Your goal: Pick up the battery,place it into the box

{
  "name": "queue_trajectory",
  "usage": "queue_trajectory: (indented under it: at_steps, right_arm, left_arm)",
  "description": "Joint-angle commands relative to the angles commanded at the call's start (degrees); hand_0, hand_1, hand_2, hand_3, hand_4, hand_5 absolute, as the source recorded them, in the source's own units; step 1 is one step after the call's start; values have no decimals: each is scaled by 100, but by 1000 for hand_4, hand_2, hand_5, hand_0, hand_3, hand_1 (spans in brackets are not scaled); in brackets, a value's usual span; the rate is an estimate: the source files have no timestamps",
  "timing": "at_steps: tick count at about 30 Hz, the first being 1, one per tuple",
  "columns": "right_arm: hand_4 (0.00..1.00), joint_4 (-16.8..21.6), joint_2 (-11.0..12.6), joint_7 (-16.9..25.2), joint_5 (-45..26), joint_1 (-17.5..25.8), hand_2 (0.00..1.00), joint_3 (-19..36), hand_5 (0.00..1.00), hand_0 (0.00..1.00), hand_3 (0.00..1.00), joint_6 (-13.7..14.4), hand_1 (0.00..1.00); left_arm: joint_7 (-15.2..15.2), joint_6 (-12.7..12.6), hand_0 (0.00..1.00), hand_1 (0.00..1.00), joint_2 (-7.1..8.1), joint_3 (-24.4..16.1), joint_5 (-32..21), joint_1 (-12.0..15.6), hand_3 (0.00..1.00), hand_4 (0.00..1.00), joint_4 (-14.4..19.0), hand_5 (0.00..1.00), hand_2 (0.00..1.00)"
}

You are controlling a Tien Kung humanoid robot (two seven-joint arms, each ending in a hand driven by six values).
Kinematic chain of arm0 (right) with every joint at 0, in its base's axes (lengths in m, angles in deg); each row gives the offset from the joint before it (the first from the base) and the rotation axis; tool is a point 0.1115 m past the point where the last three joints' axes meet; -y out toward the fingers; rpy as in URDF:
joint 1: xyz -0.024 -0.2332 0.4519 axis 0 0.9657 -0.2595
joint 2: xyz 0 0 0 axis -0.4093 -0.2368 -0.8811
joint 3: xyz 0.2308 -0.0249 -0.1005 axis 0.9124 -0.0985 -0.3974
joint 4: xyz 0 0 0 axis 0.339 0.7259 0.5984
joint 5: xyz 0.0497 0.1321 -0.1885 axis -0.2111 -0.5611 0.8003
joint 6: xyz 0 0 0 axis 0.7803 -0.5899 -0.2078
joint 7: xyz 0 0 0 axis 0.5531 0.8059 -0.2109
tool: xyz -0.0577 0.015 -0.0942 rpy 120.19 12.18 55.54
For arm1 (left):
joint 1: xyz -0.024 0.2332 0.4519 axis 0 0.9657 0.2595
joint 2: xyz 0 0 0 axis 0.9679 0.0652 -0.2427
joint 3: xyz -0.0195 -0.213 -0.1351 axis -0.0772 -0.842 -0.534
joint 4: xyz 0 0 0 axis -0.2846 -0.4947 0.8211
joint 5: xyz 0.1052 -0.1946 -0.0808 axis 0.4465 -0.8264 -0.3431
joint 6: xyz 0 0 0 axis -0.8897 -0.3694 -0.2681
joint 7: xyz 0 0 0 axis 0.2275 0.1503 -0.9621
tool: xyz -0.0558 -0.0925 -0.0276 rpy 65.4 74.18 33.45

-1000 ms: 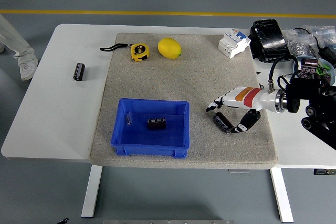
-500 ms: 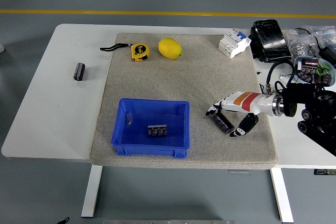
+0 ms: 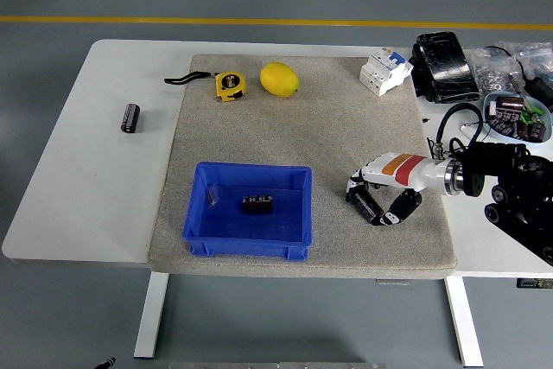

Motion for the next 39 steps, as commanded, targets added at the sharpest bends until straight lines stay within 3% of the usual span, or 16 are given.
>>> queue_trajectory:
  at_steps: [2, 13, 21, 32, 38, 39]
  right_arm:
    - [532, -11, 1, 1, -70, -1, 448, -7, 2, 490, 459, 15, 404]
    - [530, 61, 83, -9, -85, -49, 444, 140, 2, 469, 457, 5, 401]
    - [550, 278, 99, -26, 40, -207, 448, 591, 2, 499, 459, -61, 401]
    - [517, 817, -181, -284, 177, -607, 453, 782, 2, 506, 461, -207, 405]
    - [497, 1117, -364, -436, 190, -655, 485, 687, 2, 513, 488, -361, 425]
    - [499, 1161, -402, -461, 177, -673, 523, 640, 2, 516, 531, -380, 468]
  left_arm:
    - [2, 1, 764, 808, 0, 1, -2, 2, 646, 738, 0, 606, 837]
    - [-4, 4, 763, 807, 2, -13, -1, 14, 645, 738, -10, 606, 837]
    - [-5, 10, 763, 807, 15, -29, 25, 17, 647, 740, -13, 606, 837]
    - [-5, 16, 760, 807, 40, -8, 28, 15, 648, 740, -6, 607, 838]
    - [-9, 11, 762, 807, 40, -24, 43, 21, 647, 739, -7, 610, 838]
    - [-7, 11, 760, 807, 43, -24, 43, 21, 648, 740, -5, 609, 838]
